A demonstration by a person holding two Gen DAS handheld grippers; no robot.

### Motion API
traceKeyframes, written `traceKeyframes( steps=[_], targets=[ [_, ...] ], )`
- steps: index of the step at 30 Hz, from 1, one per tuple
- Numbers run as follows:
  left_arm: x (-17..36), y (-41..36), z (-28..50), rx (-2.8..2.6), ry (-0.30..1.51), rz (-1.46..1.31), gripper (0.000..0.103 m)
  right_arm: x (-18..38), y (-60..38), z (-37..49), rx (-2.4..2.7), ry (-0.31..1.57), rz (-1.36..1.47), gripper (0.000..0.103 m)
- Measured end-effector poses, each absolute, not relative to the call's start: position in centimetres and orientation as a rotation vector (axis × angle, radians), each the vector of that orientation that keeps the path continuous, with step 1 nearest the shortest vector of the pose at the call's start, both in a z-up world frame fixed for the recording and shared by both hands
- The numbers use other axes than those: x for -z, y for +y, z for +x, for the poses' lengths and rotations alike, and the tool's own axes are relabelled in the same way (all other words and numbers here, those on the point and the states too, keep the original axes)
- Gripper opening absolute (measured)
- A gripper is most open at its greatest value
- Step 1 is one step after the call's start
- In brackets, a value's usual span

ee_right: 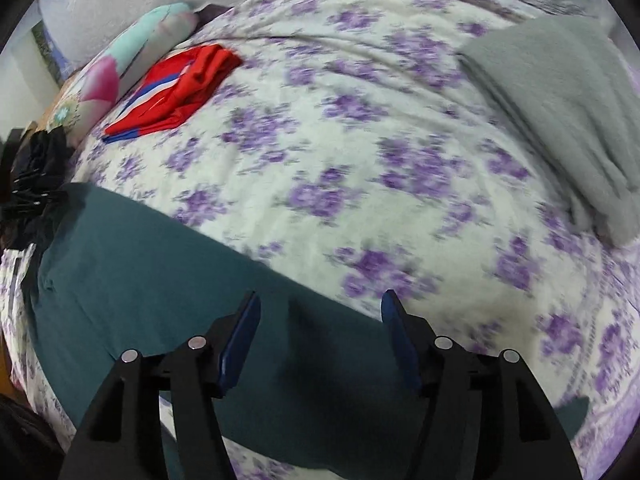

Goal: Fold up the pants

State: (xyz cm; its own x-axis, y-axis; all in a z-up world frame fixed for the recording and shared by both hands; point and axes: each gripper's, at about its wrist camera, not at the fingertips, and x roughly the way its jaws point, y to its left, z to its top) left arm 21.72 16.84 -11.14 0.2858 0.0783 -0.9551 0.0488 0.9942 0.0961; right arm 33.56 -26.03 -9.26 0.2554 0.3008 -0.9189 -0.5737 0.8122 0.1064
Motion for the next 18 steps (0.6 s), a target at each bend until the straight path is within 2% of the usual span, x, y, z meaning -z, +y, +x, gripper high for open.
traceKeyframes(
  steps=[2, 3, 4, 5, 6, 10, 13, 16, 17, 18],
  targets=[
    [12.2, 16.4, 22.4, 0.005, 1.314, 0.146, 0.050, 10.4, -24.6, 33.8, -0.627, 1.190, -0.287, 0.064],
    [12.5, 16.3, 22.6, 0.015, 1.322, 0.159, 0.043, 10.7, -24.2, 33.6, -0.635, 1.196, -0.299, 0.064],
    [12.8, 16.2, 22.8, 0.029, 1.331, 0.163, 0.030, 11.0, -23.6, 33.6, -0.636, 1.200, -0.313, 0.064],
    [12.9, 16.2, 23.0, 0.036, 1.338, 0.157, 0.022, 11.2, -23.2, 33.5, -0.640, 1.201, -0.325, 0.064],
    [13.0, 16.3, 23.1, 0.045, 1.346, 0.142, 0.006, 11.2, -22.8, 33.4, -0.653, 1.199, -0.325, 0.065],
    [13.3, 16.7, 23.1, 0.023, 1.348, 0.150, 0.004, 12.0, -21.8, 33.1, -0.646, 1.197, -0.400, 0.063],
    [13.2, 17.9, 23.5, -0.068, 1.334, 0.124, 0.004, 12.3, -22.2, 34.0, -0.455, 1.094, -0.520, 0.063],
    [11.5, 19.0, 23.4, -0.217, 1.275, 0.066, 0.004, 8.6, -26.4, 35.1, -0.338, 1.005, -0.269, 0.065],
    [10.7, 19.2, 23.2, -0.238, 1.249, 0.052, 0.004, 7.3, -28.5, 35.2, -0.323, 0.987, -0.177, 0.069],
    [9.9, 19.3, 22.8, -0.255, 1.222, 0.036, 0.009, 6.6, -30.4, 35.3, -0.280, 0.983, -0.121, 0.075]
  ],
)
